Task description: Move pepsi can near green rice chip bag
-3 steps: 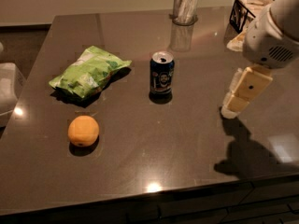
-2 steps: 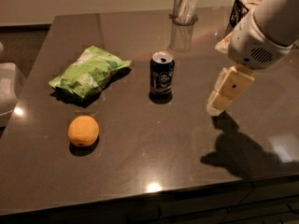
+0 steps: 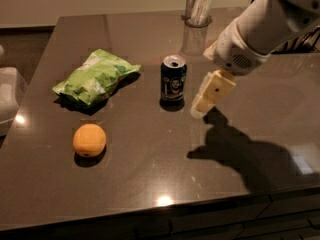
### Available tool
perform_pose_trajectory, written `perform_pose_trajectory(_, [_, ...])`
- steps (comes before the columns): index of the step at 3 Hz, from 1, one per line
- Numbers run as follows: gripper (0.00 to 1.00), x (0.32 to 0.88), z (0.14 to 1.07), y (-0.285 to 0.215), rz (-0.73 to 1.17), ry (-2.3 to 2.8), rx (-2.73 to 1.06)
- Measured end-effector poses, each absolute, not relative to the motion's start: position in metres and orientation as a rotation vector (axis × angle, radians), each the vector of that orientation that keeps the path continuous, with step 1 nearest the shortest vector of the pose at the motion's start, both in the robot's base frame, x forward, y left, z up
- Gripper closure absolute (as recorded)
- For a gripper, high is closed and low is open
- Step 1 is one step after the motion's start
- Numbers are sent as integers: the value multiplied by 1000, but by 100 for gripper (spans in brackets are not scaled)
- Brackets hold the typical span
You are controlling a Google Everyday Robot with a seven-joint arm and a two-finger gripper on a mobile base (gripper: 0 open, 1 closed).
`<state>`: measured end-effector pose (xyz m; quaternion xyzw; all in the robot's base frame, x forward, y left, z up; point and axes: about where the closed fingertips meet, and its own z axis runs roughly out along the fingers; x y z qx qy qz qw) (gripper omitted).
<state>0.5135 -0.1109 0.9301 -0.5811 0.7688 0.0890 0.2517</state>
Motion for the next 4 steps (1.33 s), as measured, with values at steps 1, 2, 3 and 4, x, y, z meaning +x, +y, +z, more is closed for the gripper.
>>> perform_pose_trajectory(1, [0, 536, 920, -99, 293, 2074, -1538])
perform_pose_trajectory(2, [0, 559, 917, -91, 316, 2051, -1493])
perform_pose_trajectory(3, [0, 573, 918, -81, 330, 2033, -1465])
perform_pose_trajectory(4, [0, 580, 917, -66, 348, 2018, -1460])
